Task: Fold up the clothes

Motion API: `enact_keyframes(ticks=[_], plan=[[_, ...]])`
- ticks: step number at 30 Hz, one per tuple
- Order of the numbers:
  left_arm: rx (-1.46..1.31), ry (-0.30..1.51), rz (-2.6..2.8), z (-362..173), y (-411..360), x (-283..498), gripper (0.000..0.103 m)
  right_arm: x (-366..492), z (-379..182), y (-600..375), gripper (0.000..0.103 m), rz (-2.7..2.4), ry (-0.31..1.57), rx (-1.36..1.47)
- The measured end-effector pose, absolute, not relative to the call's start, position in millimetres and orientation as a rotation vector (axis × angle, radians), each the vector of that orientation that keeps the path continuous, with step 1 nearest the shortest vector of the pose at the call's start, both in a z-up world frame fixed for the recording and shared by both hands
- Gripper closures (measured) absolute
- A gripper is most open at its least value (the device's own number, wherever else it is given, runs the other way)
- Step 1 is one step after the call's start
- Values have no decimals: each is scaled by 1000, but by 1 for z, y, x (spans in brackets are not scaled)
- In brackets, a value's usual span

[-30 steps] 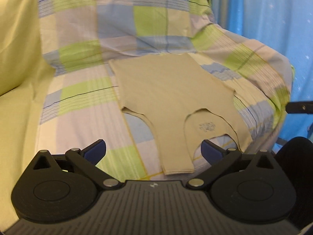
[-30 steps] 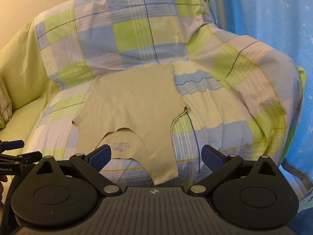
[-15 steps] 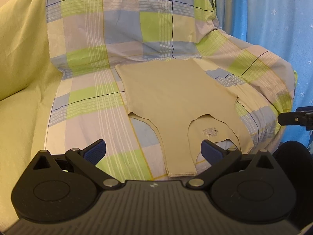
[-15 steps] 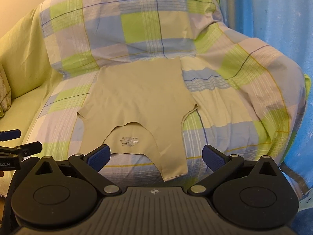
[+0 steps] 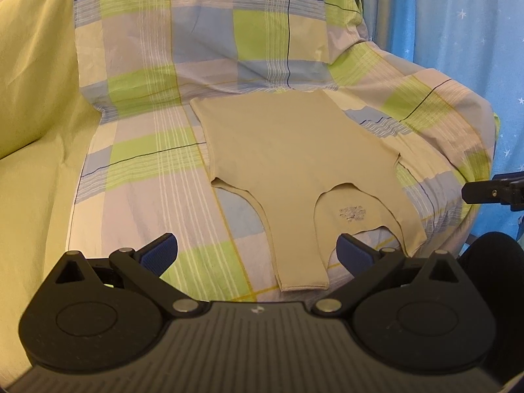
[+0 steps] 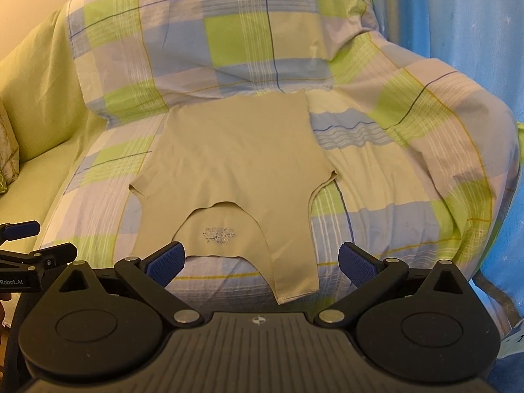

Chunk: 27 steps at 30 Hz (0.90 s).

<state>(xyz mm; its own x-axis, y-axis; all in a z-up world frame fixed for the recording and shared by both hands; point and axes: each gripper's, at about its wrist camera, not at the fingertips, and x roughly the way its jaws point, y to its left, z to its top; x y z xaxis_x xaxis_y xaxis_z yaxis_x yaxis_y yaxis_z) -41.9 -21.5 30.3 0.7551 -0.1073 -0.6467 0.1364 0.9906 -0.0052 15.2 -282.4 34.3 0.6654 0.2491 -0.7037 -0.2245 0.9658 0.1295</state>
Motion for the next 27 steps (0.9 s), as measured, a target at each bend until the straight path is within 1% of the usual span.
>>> enact_keyframes(ticks=[9, 13, 15, 18, 19, 20, 21, 22, 24, 25, 26, 27], plan=[[80, 728, -147, 16, -27, -42, 1, 14, 14, -286, 0, 257, 846, 12], [143, 731, -184, 9, -34, -42, 1, 11, 3, -291, 0, 249, 867, -3], [224, 715, -228, 5, -41, -44, 1, 9, -1, -292, 0, 257, 866, -21], [446, 663, -322, -8, -61, -51, 2, 4, -7, -289, 0, 293, 838, -103], [540, 644, -354, -14, -69, -54, 6, 2, -9, -286, 1, 306, 825, -141], [634, 633, -383, -22, -76, -55, 8, 0, -11, -283, 7, 315, 812, -181], [724, 628, -410, -30, -83, -56, 13, -1, -13, -280, 14, 325, 802, -218], [813, 623, -436, -38, -90, -57, 19, -1, -15, -278, 17, 339, 800, -246], [975, 613, -485, -55, -102, -58, 25, -1, -19, -274, 28, 363, 794, -282], [1039, 607, -502, -62, -106, -57, 29, -1, -21, -272, 31, 373, 791, -297], [1102, 599, -516, -69, -110, -57, 29, 0, -22, -271, 37, 381, 788, -313], [1165, 591, -530, -76, -115, -56, 30, 0, -24, -270, 40, 387, 785, -331]])
